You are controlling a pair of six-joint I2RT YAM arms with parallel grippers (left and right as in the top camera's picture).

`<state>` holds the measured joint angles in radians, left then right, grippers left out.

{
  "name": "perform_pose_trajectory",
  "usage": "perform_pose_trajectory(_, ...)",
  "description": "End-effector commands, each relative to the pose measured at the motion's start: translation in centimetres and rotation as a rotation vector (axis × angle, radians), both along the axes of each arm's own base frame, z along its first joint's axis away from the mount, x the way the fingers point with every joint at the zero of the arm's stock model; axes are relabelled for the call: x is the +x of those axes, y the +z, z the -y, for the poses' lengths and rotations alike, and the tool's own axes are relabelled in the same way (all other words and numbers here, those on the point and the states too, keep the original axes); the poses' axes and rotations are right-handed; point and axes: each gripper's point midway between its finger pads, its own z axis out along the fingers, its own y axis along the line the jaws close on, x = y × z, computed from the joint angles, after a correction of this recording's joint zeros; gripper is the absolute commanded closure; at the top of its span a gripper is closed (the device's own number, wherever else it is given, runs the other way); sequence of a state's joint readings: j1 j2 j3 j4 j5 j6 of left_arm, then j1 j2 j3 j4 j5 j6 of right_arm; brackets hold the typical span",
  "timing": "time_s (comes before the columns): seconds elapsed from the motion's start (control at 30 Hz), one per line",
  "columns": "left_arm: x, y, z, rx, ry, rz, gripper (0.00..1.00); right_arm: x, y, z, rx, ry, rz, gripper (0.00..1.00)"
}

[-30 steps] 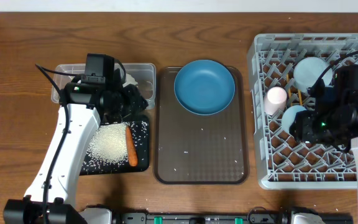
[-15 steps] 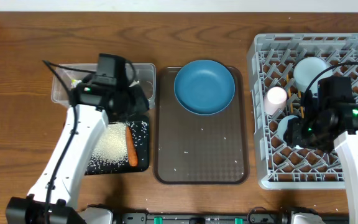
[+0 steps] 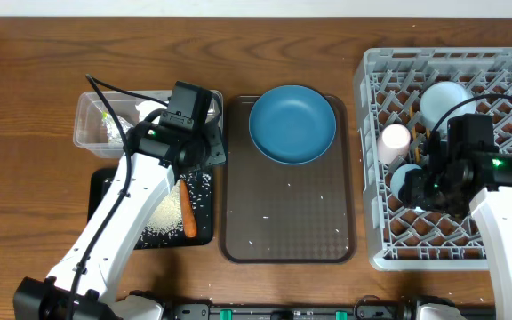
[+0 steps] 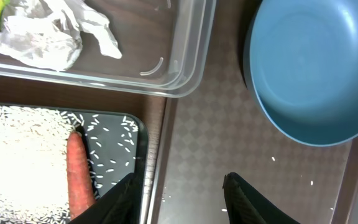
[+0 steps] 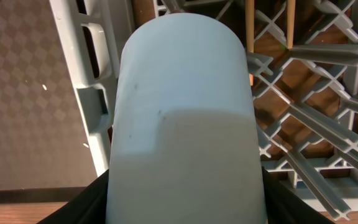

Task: Sort waste into correct bins and load items into the dishwasher rack
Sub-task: 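Place the light-blue cup upside down in the rack with right gripper, then grasp the blue plate rim with the left gripper and lift it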

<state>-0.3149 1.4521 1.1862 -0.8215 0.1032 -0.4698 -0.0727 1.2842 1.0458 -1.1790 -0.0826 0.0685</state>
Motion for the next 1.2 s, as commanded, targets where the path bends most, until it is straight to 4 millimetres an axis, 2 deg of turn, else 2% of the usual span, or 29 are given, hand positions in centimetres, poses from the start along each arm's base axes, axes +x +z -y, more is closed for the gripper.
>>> perform_pose_trajectory(0.0, 0.3, 0.3, -0.3, 0.026, -0.004, 0.017, 0.53, -0.2, -0.9, -0.1, 0.018, -0.024, -0.041, 0.64)
perform_pose_trajectory(0.13, 0.3, 0.2, -0.3, 0.026, -0.005, 0.016, 0.53, -0.3, -1.6, -0.1, 0.020, -0.025, -0.075, 0.63)
perform_pose_trajectory(0.23, 0.2, 0.2, -0.4, 0.027, -0.004, 0.014, 0.53, -0.2, -2.0, -0.1, 0.021, -0.025, -0.094, 0.54)
perform_pose_trajectory(0.3, 0.2, 0.2, -0.4, 0.027, -0.004, 0.013, 0.53, -0.1, -2.1, -0.1, 0.022, -0.025, -0.094, 0.41)
perform_pose_trajectory(0.37, 0.2, 0.2, -0.3, 0.027, -0.005, 0.013, 0.53, 0.1, -2.0, -0.2, 0.025, -0.024, -0.086, 0.17)
perform_pose_trajectory(0.4, 0.2, 0.2, -0.3, 0.028, -0.007, 0.013, 0.52, 0.2, -2.0, -0.2, 0.025, -0.024, -0.083, 0.09)
perform_pose_trajectory(0.47, 0.2, 0.2, -0.3, 0.032, -0.018, 0.016, 0.52, 0.3, -1.8, -0.3, 0.032, -0.022, -0.077, 0.01)
perform_pose_trajectory(0.7, 0.2, 0.2, -0.3, 0.039, -0.036, 0.018, 0.52, 1.4, -0.5, -0.2, 0.025, 0.002, -0.036, 0.01)
perform_pose_trajectory(0.8, 0.2, 0.3, -0.2, 0.037, -0.040, 0.023, 0.52, 2.4, 0.8, -0.2, 0.027, 0.025, 0.010, 0.01)
perform_pose_trajectory(0.9, 0.2, 0.4, 0.4, 0.035, -0.056, 0.032, 0.52, 3.7, 3.0, -1.5, 0.097, 0.045, 0.073, 0.01)
perform_pose_trajectory(1.0, 0.3, 0.5, 1.2, 0.030, -0.076, 0.045, 0.52, 5.1, 5.9, -3.7, 0.207, 0.140, 0.161, 0.01)
perform_pose_trajectory(1.17, 1.4, 1.1, 2.0, -0.008, -0.080, 0.098, 0.52, 6.4, 8.6, -4.3, 0.196, 0.175, 0.242, 0.01)
